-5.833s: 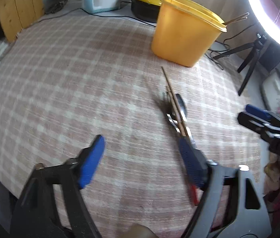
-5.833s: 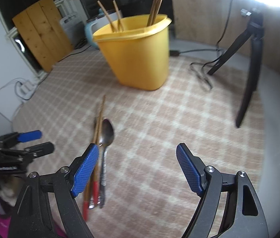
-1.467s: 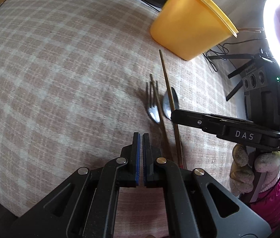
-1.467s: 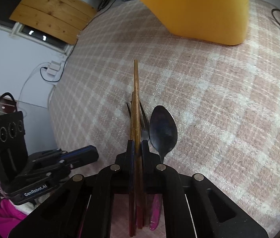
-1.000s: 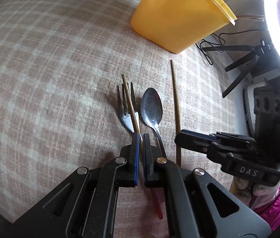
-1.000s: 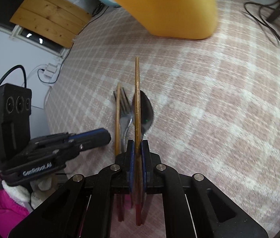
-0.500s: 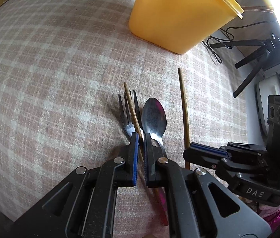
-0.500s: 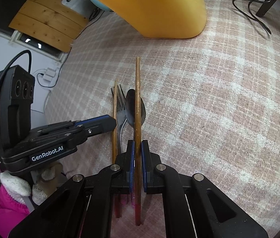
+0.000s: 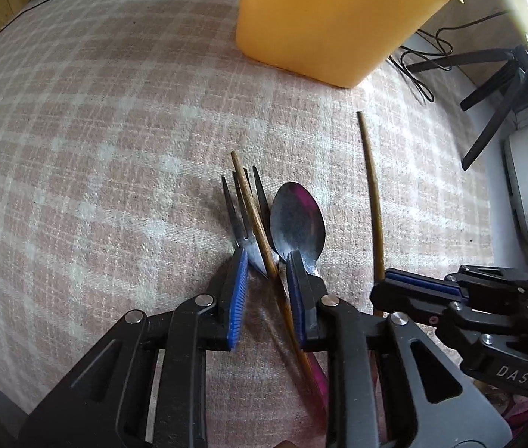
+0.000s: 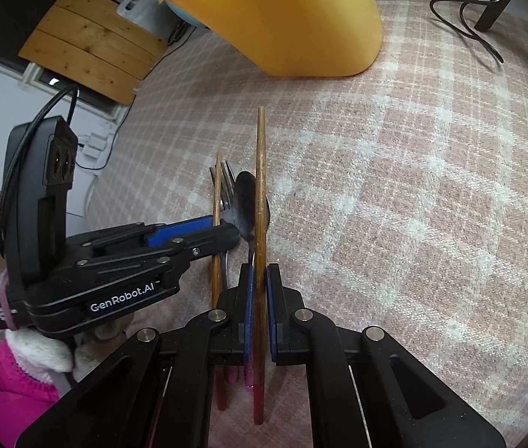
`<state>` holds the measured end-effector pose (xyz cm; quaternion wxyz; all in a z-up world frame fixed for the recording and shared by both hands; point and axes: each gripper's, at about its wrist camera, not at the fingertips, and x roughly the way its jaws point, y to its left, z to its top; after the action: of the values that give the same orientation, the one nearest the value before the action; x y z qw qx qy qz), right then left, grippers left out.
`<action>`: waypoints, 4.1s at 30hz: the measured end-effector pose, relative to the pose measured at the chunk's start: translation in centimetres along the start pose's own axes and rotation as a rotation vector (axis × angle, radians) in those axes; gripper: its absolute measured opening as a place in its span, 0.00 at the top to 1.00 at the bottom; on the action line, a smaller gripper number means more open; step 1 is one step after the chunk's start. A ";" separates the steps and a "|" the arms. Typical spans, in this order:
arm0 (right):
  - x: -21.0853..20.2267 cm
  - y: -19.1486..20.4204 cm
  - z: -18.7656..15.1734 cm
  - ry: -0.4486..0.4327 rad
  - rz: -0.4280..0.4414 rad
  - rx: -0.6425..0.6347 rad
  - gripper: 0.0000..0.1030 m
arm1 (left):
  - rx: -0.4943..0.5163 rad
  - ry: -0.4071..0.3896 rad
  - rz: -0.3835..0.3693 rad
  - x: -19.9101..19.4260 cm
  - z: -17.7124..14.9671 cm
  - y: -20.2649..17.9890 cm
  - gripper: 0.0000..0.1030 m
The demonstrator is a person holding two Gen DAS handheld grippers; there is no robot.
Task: Organize utensils
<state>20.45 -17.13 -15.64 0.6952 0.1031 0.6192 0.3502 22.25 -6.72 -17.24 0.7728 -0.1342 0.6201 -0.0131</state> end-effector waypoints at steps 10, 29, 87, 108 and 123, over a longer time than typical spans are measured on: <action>-1.2 -1.6 -0.5 -0.012 0.006 0.024 0.95 | 0.015 -0.039 -0.048 -0.7 -0.2 1.0 0.94; -3.4 -0.9 -1.4 -0.054 -0.022 0.022 0.95 | -0.009 -0.047 -0.196 -6.4 0.1 4.4 0.97; -15.4 12.2 13.6 -0.706 -0.348 -0.149 0.95 | 0.137 -0.612 -0.308 -24.6 16.7 5.4 0.97; -9.4 8.7 19.3 -0.630 -0.467 -0.075 0.95 | 0.164 -0.511 -0.269 -18.8 17.2 3.7 0.97; -8.0 7.1 19.8 -0.537 -0.440 -0.030 0.95 | 0.158 -0.458 -0.271 -17.3 16.3 3.6 0.97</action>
<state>36.47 -11.10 -1.08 0.8937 0.0453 0.4163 0.1614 33.46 3.06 1.63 0.8922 -0.1549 0.4025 -0.1341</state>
